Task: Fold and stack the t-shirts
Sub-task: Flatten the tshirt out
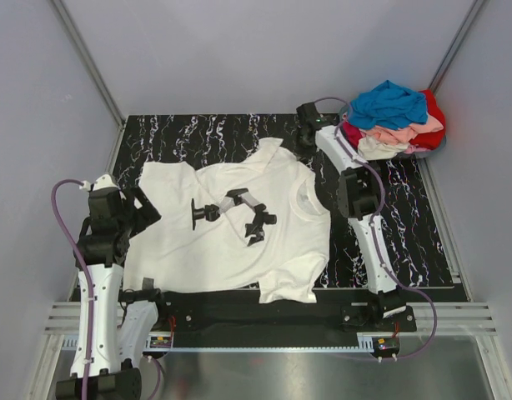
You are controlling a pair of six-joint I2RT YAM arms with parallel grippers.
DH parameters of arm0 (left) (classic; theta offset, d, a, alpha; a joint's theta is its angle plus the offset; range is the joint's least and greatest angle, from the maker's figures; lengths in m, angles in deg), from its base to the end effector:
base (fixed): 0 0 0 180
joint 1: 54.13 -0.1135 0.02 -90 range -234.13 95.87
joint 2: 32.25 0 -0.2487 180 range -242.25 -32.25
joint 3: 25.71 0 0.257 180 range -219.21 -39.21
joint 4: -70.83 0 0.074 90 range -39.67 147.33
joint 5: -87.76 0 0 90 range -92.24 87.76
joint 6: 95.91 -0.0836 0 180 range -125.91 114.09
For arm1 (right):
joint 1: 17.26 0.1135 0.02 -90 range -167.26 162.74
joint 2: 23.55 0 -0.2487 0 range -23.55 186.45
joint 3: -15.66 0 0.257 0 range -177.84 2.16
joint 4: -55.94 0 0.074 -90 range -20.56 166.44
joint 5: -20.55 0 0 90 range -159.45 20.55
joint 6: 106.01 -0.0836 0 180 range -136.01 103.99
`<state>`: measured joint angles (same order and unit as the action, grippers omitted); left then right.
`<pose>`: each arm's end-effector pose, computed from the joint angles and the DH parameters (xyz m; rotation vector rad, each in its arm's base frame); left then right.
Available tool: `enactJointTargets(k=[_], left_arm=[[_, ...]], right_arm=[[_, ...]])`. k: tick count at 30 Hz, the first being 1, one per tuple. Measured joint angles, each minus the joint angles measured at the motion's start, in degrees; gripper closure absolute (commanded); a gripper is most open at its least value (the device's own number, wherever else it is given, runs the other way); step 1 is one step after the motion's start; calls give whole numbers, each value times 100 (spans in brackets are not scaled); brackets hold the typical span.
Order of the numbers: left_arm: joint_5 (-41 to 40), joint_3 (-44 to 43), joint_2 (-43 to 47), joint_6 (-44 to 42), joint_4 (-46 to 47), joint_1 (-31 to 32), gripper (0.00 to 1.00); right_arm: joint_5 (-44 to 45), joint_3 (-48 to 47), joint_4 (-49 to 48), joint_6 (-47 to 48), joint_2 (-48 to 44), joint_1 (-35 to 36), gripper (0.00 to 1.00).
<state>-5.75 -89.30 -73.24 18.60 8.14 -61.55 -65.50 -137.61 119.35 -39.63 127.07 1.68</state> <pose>0.1877 0.0296 0.2740 -0.6555 2.1738 -0.0882 0.5413 0.1797 0.1100 0.1314 2.6337 0.1649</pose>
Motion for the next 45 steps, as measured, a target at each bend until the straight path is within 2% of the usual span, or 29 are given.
enactJointTargets(k=[6, 10, 11, 13, 15, 16, 20, 26, 30, 35, 38, 45], left_arm=[[0, 4, 155, 0, 31, 0, 13], [0, 4, 203, 0, 79, 0, 13], [0, 4, 208, 0, 90, 0, 13], [2, 4, 225, 0, 87, 0, 13], [2, 4, 229, 0, 90, 0, 14], [0, 4, 229, 0, 87, 0, 14], [0, 7, 229, 0, 90, 0, 14], [-2, 7, 273, 0, 90, 0, 15], [-2, 7, 319, 0, 94, 0, 16], [-4, 7, 328, 0, 107, 0, 16], [-13, 7, 328, 0, 111, 0, 16], [-31, 7, 341, 0, 125, 0, 16]], right_arm=[[15, 168, -131, 7, -96, -887, 100], [197, -260, 79, 76, 101, -1113, 100], [205, -374, 98, 96, 153, -1113, 88], [168, -560, 125, 131, 236, -1080, 48], [42, -678, 122, 168, 280, -1032, 26], [-42, -688, 111, 181, 278, -1003, 24], [-118, -348, -20, 195, 74, -892, 24], [-328, 1104, -623, -249, -938, -892, 27], [-251, 1078, -914, -514, -1141, -839, 27], [330, 960, -1123, -673, -1141, -568, 26], [472, 992, -1307, -752, -1141, -391, 34], [142, 953, -1790, -1027, -933, -258, 41]])
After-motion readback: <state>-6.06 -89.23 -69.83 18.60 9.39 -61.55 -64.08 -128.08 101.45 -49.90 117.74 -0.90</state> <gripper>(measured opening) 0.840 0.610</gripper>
